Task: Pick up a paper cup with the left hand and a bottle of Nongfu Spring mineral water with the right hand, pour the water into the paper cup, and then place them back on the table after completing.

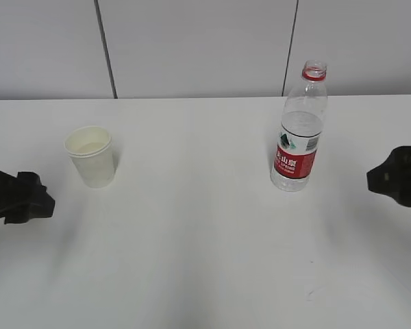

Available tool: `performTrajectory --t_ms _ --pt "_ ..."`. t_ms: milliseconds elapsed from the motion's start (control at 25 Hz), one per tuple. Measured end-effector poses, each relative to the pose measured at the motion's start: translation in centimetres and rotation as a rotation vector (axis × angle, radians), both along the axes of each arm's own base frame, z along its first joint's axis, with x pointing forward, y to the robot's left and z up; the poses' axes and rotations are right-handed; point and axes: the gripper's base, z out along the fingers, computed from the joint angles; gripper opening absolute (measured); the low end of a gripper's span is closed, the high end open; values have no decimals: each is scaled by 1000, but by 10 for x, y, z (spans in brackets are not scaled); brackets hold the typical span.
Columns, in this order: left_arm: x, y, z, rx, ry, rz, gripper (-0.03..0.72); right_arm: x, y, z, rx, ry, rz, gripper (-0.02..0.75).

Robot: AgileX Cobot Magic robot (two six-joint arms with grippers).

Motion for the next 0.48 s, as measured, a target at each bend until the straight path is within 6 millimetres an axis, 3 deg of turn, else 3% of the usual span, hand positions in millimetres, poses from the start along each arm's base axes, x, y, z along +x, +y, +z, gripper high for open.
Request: performTrajectory --t_ms 240,480 --pt "-6 -3 42 34 262 -46 552 -14 2 37 15 273 -1 580" --pt "-10 3 67 99 380 -14 552 -29 4 49 29 455 16 577"
